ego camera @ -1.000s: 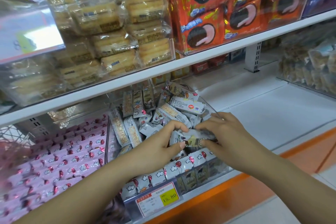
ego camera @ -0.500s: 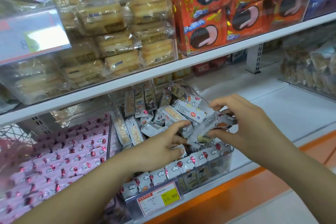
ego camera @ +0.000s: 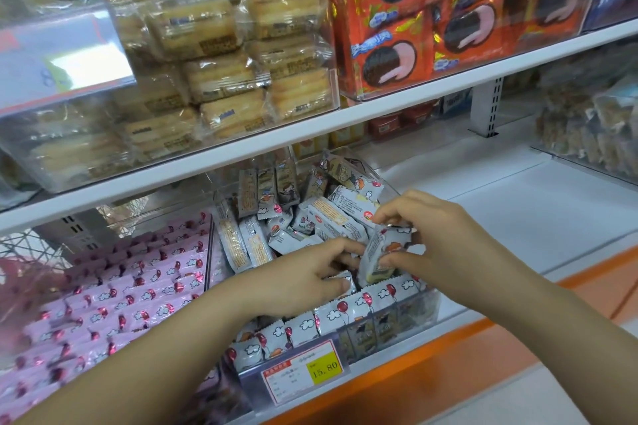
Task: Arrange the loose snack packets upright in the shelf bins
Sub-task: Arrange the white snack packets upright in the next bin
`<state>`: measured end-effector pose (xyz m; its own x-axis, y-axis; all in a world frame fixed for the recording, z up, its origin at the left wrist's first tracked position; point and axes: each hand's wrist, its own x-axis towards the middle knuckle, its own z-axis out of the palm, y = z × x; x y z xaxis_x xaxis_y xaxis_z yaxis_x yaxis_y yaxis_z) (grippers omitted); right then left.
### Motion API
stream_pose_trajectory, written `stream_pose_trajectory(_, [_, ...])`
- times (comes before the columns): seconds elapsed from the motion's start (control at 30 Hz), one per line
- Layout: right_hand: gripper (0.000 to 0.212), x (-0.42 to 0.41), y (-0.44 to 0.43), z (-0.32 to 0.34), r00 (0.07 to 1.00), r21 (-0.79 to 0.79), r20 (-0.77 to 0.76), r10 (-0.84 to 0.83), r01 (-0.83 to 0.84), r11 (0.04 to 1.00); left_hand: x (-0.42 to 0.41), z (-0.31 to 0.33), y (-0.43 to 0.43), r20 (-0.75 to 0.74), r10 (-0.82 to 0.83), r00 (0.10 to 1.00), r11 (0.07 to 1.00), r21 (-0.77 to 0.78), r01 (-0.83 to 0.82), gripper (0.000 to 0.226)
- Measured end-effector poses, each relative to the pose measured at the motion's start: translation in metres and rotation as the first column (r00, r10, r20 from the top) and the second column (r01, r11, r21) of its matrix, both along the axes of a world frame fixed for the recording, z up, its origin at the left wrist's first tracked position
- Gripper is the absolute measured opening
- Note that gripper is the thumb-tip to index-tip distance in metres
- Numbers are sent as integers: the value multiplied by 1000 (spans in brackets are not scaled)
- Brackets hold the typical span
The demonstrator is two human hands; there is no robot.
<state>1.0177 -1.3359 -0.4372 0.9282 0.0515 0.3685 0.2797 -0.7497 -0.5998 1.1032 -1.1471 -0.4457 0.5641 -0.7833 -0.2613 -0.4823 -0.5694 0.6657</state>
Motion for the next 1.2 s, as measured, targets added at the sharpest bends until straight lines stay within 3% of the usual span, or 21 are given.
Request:
stream_pose_trajectory(0.1, [32, 4, 5, -5, 999, 24, -38, -7, 7, 1000, 1, -2, 0, -8, 11, 1000, 1000, 4, -11, 35])
stream_pose_trajectory(0.27, [29, 9, 15, -10, 998, -130, -54, -35, 27, 991, 0, 0, 0, -55, 22, 998, 1000, -5, -23, 43])
stream_pose_trajectory(0.37, [26, 11, 17, -14, 988, -127, -155, 14, -34, 991, 0, 0, 1, -51, 36, 998, 999, 16, -35, 51])
stream_pose_trajectory(0.47, [23, 8, 14, -17, 976, -146, -208, 63, -95, 985, 1, -2, 0, -27, 28, 999, 996, 81, -26, 43])
stream_pose_trajectory(0.53, [19, 6, 9, -16, 991, -89, -127, 48, -59, 994, 1, 0, -1, 15, 33, 999, 994, 107, -34, 40])
stream_pose_trajectory(0.6, [20, 7, 2, -15, 987, -76, 146, -66, 78, 994, 0, 2, -1, 27, 41, 999, 993, 111, -44, 41])
stream_pose_trajectory(0.67, [34, 14, -3, -19, 919, -181, 348, -187, 261, 948, 0, 2, -1, 6, 47, 999, 993, 111, -47, 42])
stream_pose_trajectory(0.8, [53, 31, -4, -34, 899, -311, 342, -274, 384, 870, -3, 3, 0, -35, 55, 998, 993, 110, -51, 45])
stream_pose_trajectory(1.0, [35, 19, -9, -19, 827, -50, 468, -311, 376, 925, -4, 5, 0, -41, 44, 998, 993, 115, -39, 47])
stream_pose_trajectory(1.2, [28, -2, -25, -13, 870, 141, 401, -288, 252, 957, -7, 11, -1, -10, 14, 1000, 989, 145, -13, 50])
